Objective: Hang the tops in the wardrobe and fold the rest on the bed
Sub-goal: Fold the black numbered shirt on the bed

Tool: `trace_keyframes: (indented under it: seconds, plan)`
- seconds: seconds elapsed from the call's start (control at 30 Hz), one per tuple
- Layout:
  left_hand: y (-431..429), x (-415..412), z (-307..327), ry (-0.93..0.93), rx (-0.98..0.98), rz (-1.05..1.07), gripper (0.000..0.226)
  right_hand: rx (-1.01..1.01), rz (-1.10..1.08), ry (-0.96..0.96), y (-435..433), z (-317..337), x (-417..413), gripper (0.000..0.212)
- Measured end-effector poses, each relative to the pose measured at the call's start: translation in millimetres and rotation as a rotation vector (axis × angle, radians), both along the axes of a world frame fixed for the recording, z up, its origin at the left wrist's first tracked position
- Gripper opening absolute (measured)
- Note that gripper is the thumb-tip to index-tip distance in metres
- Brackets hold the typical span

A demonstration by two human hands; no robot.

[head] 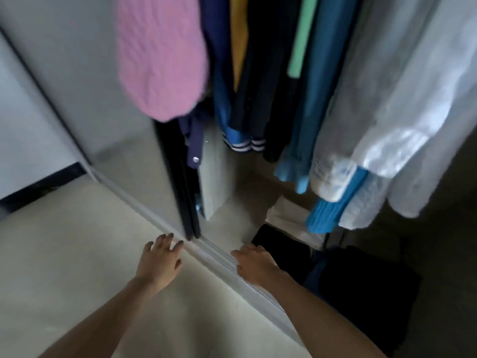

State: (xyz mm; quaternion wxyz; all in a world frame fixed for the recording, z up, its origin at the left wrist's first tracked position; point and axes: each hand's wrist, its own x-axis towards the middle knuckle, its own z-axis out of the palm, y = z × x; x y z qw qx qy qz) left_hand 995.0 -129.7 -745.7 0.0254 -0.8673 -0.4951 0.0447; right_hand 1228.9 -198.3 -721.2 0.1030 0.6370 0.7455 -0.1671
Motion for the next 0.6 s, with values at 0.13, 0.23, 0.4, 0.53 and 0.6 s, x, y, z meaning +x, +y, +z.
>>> trace_keyframes:
  seconds: [0.13, 0.23, 0.4, 0.53, 0.6]
  plan:
    - [-52.4, -93.8, 124.7, 0.003, 0.012, 0.249, 0.06, 0.034, 0.214, 0.039, 5.8, 121.9, -72.3, 0.04]
    - [-105.1, -154.4, 215.0, -0.019, 0.081, 0.418, 0.06, 0.113, 0.389, 0.072, 1.1, 210.1, -124.1, 0.041]
    - [-231.2, -235.4, 337.2, -0.068, 0.153, 0.819, 0.056, 0.196, 0.66, 0.12, -43.6, 316.6, -221.2, 0.042]
    - [-361.4, -285.5, 402.9, -0.005, 0.284, 1.098, 0.039, 0.164, 0.952, 0.176, -94.0, 360.9, -309.7, 0.043]
    - [-426.0, -304.5, 424.7, 0.041, 0.328, 1.253, 0.036, 0.175, 1.063, 0.219, -122.6, 376.8, -356.2, 0.044]
